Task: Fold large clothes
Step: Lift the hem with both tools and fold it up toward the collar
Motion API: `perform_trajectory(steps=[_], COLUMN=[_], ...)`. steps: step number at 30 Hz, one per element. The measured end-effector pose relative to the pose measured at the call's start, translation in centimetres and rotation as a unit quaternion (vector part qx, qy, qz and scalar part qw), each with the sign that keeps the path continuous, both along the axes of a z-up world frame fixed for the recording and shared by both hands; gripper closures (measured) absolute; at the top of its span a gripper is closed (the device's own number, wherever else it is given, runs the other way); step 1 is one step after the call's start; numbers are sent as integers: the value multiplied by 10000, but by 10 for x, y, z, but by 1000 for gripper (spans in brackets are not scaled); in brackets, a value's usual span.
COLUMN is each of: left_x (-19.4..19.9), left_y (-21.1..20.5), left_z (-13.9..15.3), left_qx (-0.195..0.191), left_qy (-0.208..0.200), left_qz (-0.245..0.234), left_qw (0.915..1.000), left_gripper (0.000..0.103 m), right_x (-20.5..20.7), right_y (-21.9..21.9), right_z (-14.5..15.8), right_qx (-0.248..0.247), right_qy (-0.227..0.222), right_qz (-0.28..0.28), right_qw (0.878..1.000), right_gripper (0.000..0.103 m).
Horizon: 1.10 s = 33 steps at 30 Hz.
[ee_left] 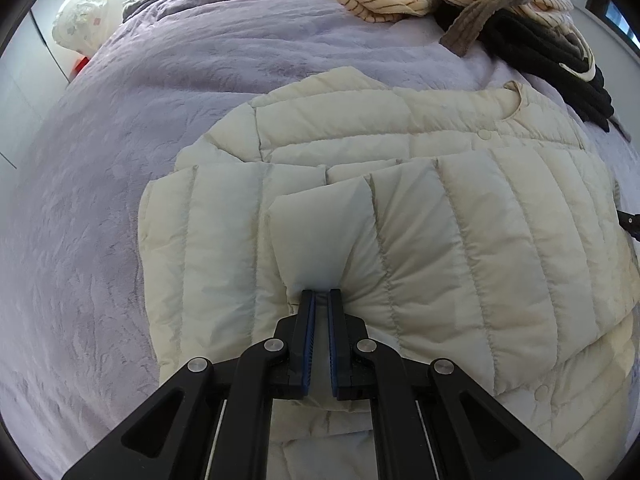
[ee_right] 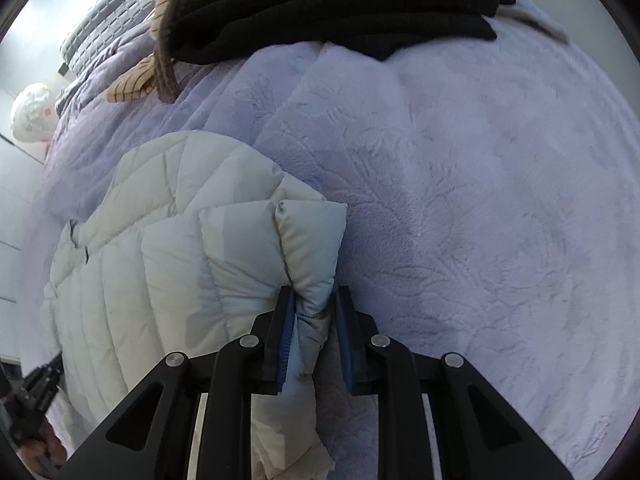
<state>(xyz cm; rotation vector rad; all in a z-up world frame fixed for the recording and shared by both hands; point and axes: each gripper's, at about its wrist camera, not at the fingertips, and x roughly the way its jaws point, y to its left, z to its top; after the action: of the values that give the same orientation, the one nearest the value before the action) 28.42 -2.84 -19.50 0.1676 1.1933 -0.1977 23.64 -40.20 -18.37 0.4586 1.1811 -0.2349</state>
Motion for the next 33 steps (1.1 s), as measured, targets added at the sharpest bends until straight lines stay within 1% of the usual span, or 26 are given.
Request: perform_trajectory(steps=[3, 5, 7, 9, 12, 13, 15, 19, 22, 30, 33], left_x=[0, 0, 1, 2, 1, 1, 1, -1, -3, -21, -33], left_y=[1, 0, 1, 1, 1, 1, 1, 2, 5, 11, 12], left_z=[0, 0, 0, 0, -1, -2, -2, 1, 9, 39, 46], left_qx=[34, 26, 16, 8, 11, 10, 12, 74, 82, 31, 131], left_qy=[19, 22, 32, 28, 12, 11, 4, 4, 21, -86, -127], left_qz=[-2, -4, -2, 2, 5, 2, -15, -26, 55, 89, 103], left_qw=[10000, 10000, 10000, 10000, 10000, 10000, 10000, 10000, 9999, 9999, 9998], left_gripper=[96, 96, 96, 96, 96, 96, 96, 96, 96, 96, 96], right_x=[-5, -14, -24, -38, -49, -51, -53, -49, -48, -56, -64], right_y=[3, 11, 24, 45, 66, 71, 69, 63, 63, 68, 73], right_z=[8, 21, 34, 43, 32, 21, 10, 8, 16, 38, 44], right_qx=[-78, -190, -234, -275, -317, -377, -302, -193, -220, 28, 115], right_qy=[-2, -98, -275, -370, -151, -3, 84, 79, 122, 120, 128], right_qz=[-53, -67, 92, 423, 745, 792, 724, 605, 624, 545, 509], right_qw=[10000, 9997, 9993, 9980, 9966, 9961, 9969, 9980, 9977, 9984, 9986], right_gripper=[81, 81, 81, 81, 81, 81, 81, 81, 81, 79, 79])
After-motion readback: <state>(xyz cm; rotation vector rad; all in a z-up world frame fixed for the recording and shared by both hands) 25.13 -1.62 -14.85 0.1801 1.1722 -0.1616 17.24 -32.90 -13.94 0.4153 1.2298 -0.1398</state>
